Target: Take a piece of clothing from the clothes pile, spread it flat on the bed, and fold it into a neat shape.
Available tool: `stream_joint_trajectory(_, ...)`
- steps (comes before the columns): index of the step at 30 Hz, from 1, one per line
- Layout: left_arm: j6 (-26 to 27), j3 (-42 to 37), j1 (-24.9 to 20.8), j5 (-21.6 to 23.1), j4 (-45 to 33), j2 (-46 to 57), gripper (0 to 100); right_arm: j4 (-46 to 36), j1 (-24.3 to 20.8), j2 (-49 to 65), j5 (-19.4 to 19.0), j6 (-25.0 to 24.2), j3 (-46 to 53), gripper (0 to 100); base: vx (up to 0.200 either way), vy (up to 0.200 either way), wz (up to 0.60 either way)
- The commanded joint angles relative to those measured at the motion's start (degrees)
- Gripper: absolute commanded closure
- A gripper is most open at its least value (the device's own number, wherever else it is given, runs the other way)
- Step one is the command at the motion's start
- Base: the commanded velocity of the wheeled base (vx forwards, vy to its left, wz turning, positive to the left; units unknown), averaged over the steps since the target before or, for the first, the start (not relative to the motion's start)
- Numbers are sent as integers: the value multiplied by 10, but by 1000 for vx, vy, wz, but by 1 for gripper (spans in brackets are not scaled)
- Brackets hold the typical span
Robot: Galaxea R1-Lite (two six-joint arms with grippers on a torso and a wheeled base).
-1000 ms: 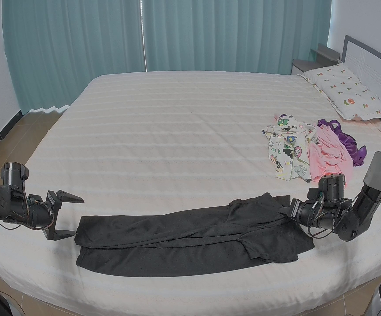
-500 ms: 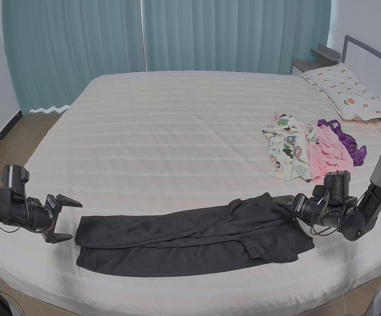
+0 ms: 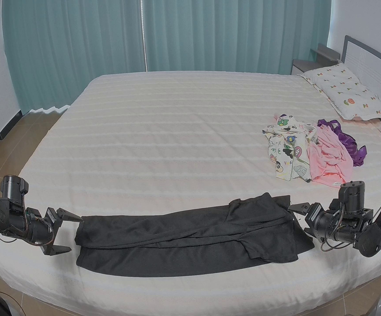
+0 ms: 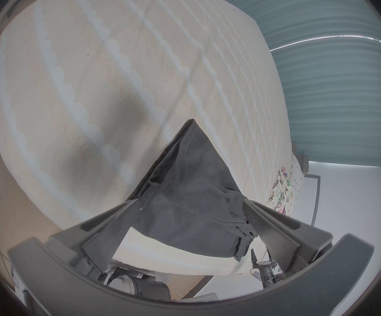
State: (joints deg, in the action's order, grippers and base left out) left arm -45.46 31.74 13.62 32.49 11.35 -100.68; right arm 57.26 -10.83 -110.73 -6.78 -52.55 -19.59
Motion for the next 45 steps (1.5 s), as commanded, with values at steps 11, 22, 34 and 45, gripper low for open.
stream_joint_trajectory(11, -15, -69, 0, 6, 6, 26, 0, 10, -52, 20, 30, -82, 63, 0, -145, 0, 0)
stream_joint_trajectory(22, -102, -71, -32, -2, 96, 10, 0, 65, -55, -1, 30, -101, 91, 0, -127, 0, 0)
stream_joint_trajectory(34, -134, -155, -135, -138, 317, -77, 0, 131, -57, -35, 43, -104, 108, 0, 0, 0, 0)
stream_joint_trajectory(45, -164, -149, -173, -226, 420, -150, 0, 135, -61, -39, 44, -105, 108, 0, 0, 0, 0)
